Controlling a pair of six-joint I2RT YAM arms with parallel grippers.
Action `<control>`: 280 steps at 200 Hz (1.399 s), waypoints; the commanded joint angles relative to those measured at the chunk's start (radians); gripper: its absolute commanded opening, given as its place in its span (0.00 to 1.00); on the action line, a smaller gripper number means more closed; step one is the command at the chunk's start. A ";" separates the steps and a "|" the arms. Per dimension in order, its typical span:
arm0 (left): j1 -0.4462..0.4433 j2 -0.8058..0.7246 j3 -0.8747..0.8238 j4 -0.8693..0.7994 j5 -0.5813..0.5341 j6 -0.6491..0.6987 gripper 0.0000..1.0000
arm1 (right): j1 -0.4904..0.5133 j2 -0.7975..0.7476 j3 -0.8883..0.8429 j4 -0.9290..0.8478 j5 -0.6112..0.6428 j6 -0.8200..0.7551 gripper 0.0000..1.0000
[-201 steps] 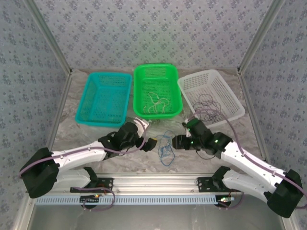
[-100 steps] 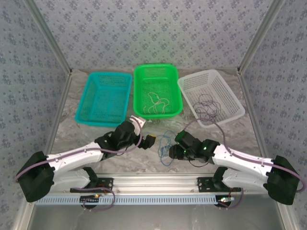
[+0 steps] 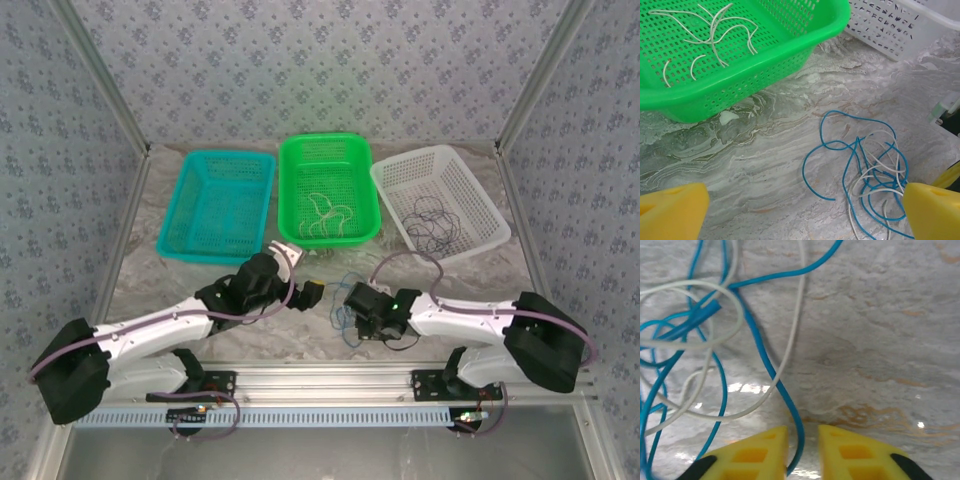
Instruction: Untangle the cables
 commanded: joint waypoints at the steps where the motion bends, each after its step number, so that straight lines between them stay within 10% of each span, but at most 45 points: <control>1: 0.004 -0.034 -0.015 0.007 -0.018 -0.009 0.99 | 0.018 -0.020 0.031 -0.019 0.073 0.009 0.04; 75: 0.006 -0.058 -0.028 0.084 0.013 -0.019 0.99 | 0.063 -0.408 0.200 -0.260 0.328 -0.232 0.00; 123: 0.006 -0.097 -0.056 0.228 0.050 -0.050 0.99 | 0.110 -0.250 0.409 -0.401 0.427 -0.400 0.00; 209: 0.006 -0.269 -0.131 0.126 0.075 -0.041 0.99 | 0.061 -0.008 0.407 -0.353 0.224 -0.420 0.00; 280: -0.102 -0.030 -0.073 0.097 0.103 -0.045 0.85 | 0.019 0.069 0.468 -0.340 0.131 -0.400 0.00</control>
